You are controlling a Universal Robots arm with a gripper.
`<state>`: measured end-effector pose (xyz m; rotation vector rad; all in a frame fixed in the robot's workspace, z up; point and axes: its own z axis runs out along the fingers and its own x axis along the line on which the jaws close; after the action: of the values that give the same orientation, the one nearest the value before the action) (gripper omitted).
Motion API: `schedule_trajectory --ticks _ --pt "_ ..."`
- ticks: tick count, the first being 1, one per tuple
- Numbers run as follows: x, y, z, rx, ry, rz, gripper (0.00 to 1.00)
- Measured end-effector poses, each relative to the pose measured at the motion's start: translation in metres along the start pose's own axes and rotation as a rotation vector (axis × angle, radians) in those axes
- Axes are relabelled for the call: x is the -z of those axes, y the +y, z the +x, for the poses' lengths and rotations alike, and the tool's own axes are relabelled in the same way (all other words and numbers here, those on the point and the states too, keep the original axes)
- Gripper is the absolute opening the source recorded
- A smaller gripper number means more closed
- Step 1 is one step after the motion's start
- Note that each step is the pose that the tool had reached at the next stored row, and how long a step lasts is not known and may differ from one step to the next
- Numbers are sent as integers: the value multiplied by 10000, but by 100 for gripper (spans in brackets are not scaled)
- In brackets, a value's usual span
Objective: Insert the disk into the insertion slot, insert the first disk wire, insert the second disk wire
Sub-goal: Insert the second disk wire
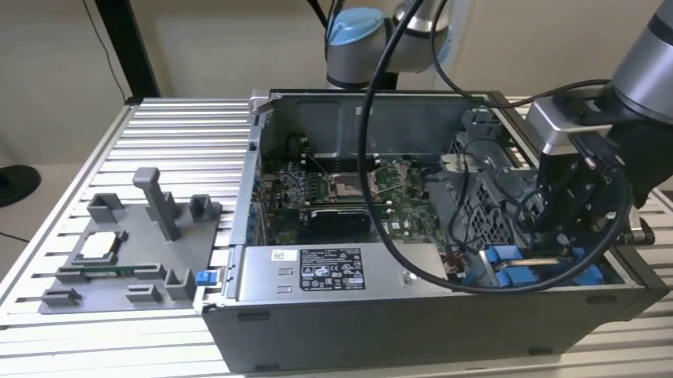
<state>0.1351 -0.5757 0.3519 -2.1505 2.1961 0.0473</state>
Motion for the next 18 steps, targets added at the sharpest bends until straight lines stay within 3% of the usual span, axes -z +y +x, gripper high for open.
schedule_trajectory --ticks 9,18 --pt "158 -4 -11 0 0 0 100" --pt "173 -4 -12 0 1 0 100"
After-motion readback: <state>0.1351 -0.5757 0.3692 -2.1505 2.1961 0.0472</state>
